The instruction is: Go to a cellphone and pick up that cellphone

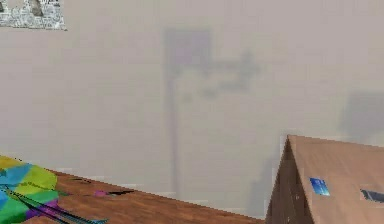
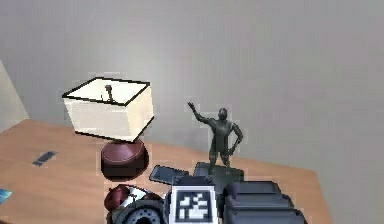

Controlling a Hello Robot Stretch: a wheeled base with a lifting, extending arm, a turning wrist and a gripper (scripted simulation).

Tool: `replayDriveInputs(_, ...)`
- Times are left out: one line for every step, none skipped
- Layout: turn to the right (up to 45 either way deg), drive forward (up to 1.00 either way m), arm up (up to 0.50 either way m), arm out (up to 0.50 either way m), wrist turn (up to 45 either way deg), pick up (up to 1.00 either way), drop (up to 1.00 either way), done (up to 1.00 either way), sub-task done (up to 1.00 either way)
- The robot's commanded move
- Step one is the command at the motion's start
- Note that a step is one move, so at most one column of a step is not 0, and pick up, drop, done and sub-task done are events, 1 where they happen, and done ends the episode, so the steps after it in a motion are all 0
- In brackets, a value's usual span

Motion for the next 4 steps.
replayDriveInputs(0.0,0.0,0.0,0.22,0.0,0.0,0.0,0.0,0.0)
replayDriveInputs(0.0,0.0,0.0,0.0,45.0,0.0,0.0,0.0,0.0)
replayDriveInputs(0.0,0.0,0.0,0.0,45.0,0.0,0.0,0.0,0.0)
replayDriveInputs(0.0,0.0,0.0,0.0,45.0,0.0,0.0,0.0,0.0)
